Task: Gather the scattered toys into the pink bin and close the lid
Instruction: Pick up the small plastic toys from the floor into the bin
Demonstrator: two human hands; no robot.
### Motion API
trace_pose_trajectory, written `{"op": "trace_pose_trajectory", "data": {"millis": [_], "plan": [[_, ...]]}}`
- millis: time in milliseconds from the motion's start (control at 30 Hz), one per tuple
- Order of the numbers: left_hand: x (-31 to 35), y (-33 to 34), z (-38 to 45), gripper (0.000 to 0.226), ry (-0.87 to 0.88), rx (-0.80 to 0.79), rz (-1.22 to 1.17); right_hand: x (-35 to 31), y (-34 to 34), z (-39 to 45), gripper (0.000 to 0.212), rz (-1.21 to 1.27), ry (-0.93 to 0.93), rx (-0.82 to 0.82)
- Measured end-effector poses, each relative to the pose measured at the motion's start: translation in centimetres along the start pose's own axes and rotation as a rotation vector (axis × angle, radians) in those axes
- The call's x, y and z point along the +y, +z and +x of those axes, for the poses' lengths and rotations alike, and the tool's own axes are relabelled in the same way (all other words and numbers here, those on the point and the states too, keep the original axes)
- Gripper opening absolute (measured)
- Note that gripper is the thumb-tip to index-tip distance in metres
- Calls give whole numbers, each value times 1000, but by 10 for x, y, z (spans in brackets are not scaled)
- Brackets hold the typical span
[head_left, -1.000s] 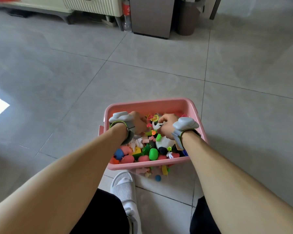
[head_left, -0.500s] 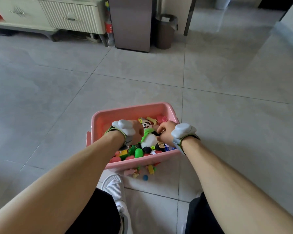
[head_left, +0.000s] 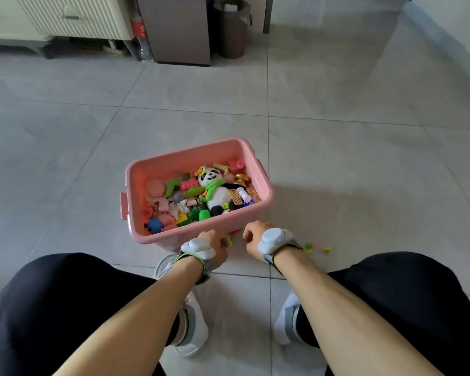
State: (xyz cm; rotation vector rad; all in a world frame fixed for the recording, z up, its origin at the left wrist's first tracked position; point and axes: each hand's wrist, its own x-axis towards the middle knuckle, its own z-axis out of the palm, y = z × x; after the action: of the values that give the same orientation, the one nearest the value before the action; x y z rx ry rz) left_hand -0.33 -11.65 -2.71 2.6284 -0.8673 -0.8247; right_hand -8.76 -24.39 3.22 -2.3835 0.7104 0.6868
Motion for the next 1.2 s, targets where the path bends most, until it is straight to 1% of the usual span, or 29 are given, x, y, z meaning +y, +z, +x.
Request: {"op": "trace_pose_trajectory", "data": {"millis": [67, 133, 200, 333, 467, 533, 600, 733, 867, 967, 1100, 1200], "plan": [[-5, 8, 0, 26, -52, -52, 37, 4, 13, 3, 33, 4, 28, -35], [-12, 18, 3, 36, -73, -94, 20, 6, 22, 8, 38, 13, 58, -100], [-17, 29, 9, 41, -86, -145, 26, 10, 30, 14, 41, 30, 67, -138], [-30, 49, 15, 39, -138, -234, 19, 22, 46, 27, 40, 118, 78, -102], [-47, 74, 28, 41, -207, -315, 65, 39, 64, 48, 37, 203, 141, -96], [-53, 82, 38, 44, -200, -308, 80, 46, 71, 60, 36, 233, 173, -88], [-58, 89, 50, 49, -206, -267, 76, 51, 78, 71, 36, 243, 202, -90], [-61, 99, 72, 58, -249, -230, 59, 52, 90, 95, 36, 238, 249, -122], [-64, 109, 87, 59, -288, -184, 38, 52, 98, 115, 40, 219, 259, -207], [-67, 116, 95, 60, -305, -181, -5, 53, 103, 124, 36, 225, 262, -209], [-69, 127, 99, 54, -200, -181, -89, 58, 108, 137, 34, 232, 265, -223], [-66, 136, 101, 56, -168, -170, -110, 61, 109, 144, 32, 232, 265, -248]]}}
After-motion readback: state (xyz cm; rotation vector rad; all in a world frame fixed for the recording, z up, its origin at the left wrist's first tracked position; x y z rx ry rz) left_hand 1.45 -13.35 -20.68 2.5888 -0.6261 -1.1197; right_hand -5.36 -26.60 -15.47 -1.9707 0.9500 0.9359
